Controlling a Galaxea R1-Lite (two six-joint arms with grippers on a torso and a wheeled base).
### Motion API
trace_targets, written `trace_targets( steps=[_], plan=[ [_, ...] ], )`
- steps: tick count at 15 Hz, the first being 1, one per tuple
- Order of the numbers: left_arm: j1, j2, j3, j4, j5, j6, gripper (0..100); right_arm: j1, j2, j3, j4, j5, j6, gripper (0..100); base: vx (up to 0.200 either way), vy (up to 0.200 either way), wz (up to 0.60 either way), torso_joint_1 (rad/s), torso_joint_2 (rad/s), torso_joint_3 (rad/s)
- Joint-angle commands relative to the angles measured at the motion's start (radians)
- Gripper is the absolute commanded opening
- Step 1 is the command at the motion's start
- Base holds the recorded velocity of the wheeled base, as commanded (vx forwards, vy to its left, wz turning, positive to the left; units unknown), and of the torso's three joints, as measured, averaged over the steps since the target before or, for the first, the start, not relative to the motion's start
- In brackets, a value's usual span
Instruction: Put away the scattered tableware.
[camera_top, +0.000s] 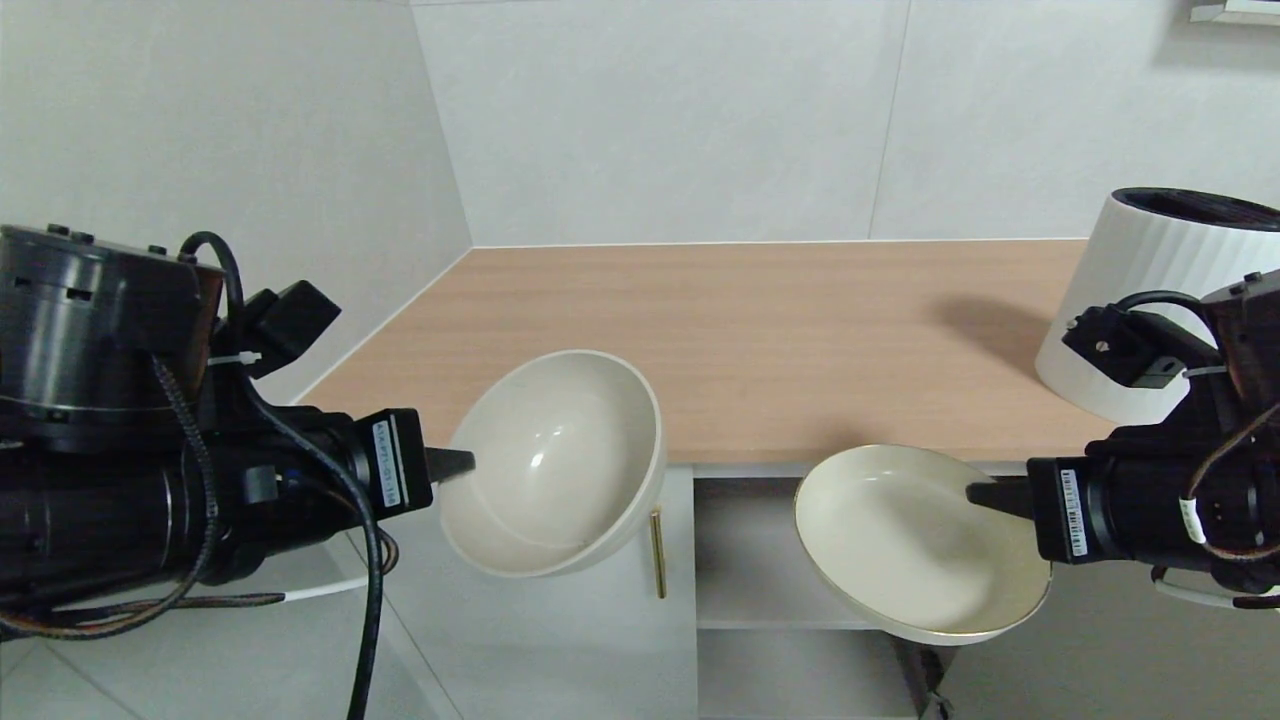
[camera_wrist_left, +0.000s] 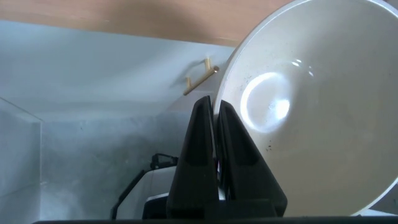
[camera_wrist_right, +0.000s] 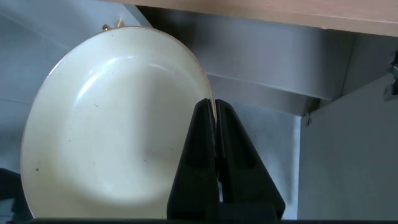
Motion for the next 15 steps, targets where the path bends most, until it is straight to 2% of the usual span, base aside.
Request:
trace_targets(
  steps=[1,6,15],
  plan=[
    [-0.001,0.011,0.0,0.0,0.001,-0.001,0,0.0,0.015,0.001,0.0,0.0,0.0,0,0.0,0.0,0.0,0.0,0.0,0.0],
    [-0.002,0.014,0.005,0.0,0.001,-0.001,0,-0.001,0.031,0.009,0.0,-0.002,-0.006,0,0.0,0.0,0.0,-0.01,0.02,0.014],
    [-0.007,0.014,0.006,0.0,0.001,-0.001,0,0.0,0.038,0.012,0.0,-0.002,-0.006,0,0.0,0.0,0.0,-0.155,0.42,0.266]
  ],
)
